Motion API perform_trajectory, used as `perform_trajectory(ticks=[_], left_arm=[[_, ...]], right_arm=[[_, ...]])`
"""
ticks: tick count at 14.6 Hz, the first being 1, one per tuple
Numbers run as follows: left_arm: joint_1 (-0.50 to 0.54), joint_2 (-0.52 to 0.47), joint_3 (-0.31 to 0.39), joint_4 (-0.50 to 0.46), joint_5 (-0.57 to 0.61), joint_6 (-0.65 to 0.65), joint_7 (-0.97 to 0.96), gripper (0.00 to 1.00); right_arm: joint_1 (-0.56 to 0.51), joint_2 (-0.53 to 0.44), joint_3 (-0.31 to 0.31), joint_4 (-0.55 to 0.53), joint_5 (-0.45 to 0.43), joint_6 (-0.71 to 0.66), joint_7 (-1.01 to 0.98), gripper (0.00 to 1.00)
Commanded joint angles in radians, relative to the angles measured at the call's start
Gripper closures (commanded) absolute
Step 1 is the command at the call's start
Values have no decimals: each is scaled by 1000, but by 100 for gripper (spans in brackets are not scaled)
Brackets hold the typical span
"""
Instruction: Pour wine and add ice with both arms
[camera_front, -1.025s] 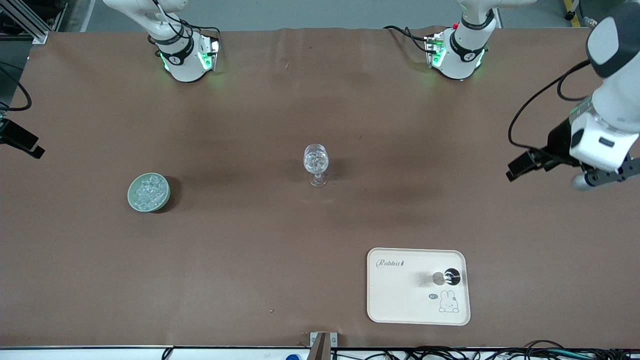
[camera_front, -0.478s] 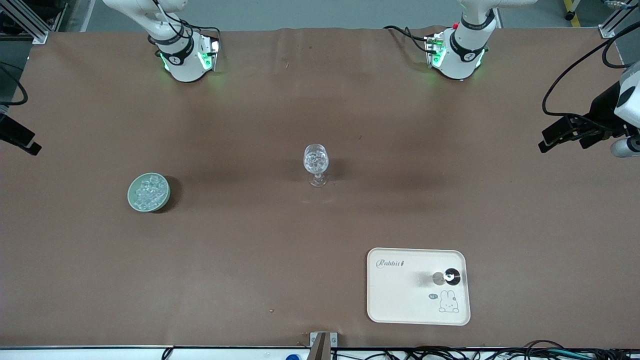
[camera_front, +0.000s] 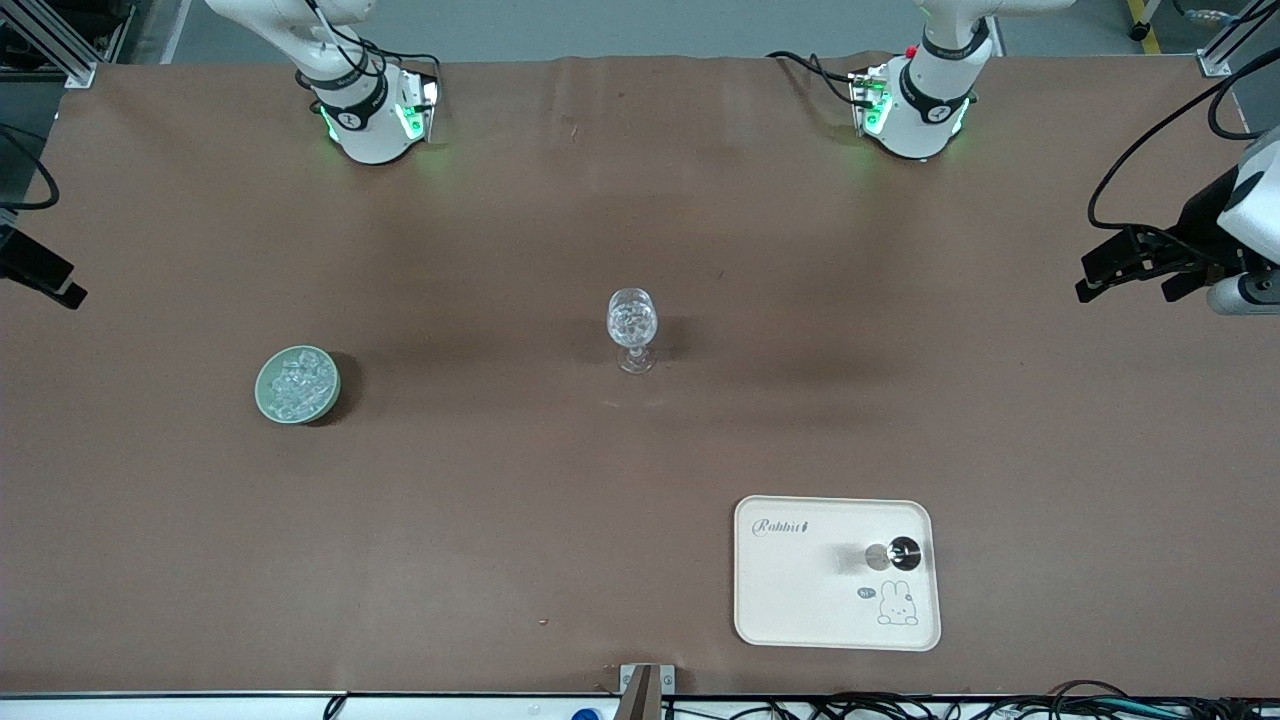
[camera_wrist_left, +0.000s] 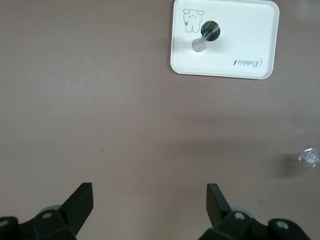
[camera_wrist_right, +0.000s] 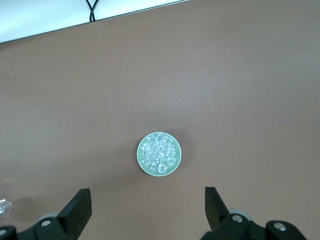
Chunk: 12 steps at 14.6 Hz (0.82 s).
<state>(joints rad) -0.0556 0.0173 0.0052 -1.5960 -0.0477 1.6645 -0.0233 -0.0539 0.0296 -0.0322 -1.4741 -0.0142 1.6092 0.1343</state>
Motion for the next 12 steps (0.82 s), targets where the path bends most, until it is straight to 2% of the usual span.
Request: perform_trajectory(ticks=[1,12], left_arm=[[-7,15,-1,28,26,-28,26,0],[-4,-5,-24,19,57,-77,-27,1]], right_arm=[[3,-14,-2,-3,19,-14,-5,0],[5,-14,-2,-5,19,-14,-2,0]])
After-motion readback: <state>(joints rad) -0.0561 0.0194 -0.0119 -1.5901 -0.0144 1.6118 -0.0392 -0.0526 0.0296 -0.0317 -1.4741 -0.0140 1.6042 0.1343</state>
